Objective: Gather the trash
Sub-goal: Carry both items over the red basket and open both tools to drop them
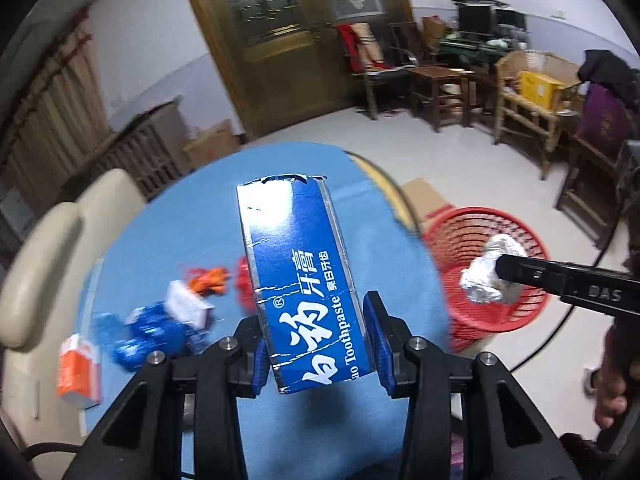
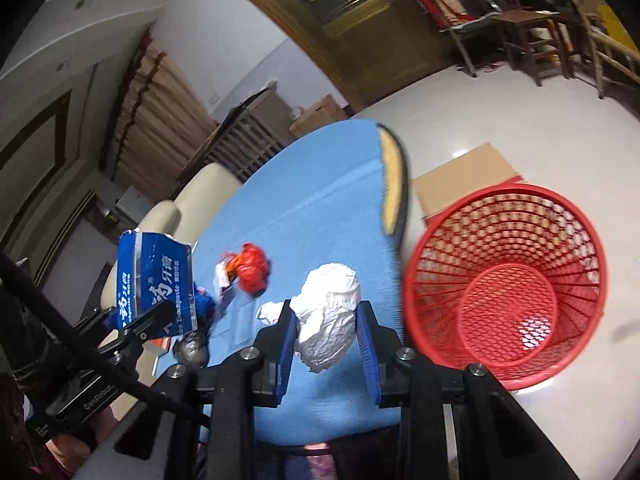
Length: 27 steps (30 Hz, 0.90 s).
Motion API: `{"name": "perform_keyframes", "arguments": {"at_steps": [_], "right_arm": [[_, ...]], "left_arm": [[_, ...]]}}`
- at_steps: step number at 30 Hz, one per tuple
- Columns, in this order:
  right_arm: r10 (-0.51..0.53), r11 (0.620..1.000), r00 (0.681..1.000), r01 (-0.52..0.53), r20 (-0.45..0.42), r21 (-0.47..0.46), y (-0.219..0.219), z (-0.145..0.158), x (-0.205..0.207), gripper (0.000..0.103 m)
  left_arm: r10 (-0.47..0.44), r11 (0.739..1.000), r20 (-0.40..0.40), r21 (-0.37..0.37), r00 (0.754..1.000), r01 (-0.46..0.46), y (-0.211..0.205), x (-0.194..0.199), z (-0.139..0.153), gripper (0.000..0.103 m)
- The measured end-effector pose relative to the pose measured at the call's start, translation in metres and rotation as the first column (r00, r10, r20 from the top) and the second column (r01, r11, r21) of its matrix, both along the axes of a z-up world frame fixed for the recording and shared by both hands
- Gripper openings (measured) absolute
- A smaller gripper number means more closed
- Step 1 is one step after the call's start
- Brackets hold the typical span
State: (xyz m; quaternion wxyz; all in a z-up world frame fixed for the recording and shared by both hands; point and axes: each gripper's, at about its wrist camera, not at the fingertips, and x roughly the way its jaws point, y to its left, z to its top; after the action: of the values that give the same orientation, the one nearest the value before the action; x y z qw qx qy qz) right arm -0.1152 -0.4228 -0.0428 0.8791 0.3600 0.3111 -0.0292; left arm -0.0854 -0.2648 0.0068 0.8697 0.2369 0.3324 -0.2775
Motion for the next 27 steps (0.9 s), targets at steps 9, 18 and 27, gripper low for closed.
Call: {"name": "perform_keyframes", "arguments": {"at_steps": [9,18,27], "right_arm": [[-0.202,0.979,0.978,0.203,-0.058,0.026,-0.062,-0.024,-0.034,0.032],[-0.317,0.945,0.939,0.325,-0.134,0.045,-0.103,-0.044,-0.052,0.035],[-0.346,0.932,0.925,0.358,-0.157,0.056,-0.108,-0.050,-0.049,0.062]], "left_arm": [[-0.260,0.964,-0.263,-0.133,0.929,0.232,-0.072,0.018,-0.030,0.044],[-0.356,0.934,-0.322,-0.131,0.877,0.331,-0.133,0.015,-0.053,0.057],[-0.313,0.950,-0.271,-0.115,0.910,0.292,-0.110,0.023,-0.053,0.067]]}}
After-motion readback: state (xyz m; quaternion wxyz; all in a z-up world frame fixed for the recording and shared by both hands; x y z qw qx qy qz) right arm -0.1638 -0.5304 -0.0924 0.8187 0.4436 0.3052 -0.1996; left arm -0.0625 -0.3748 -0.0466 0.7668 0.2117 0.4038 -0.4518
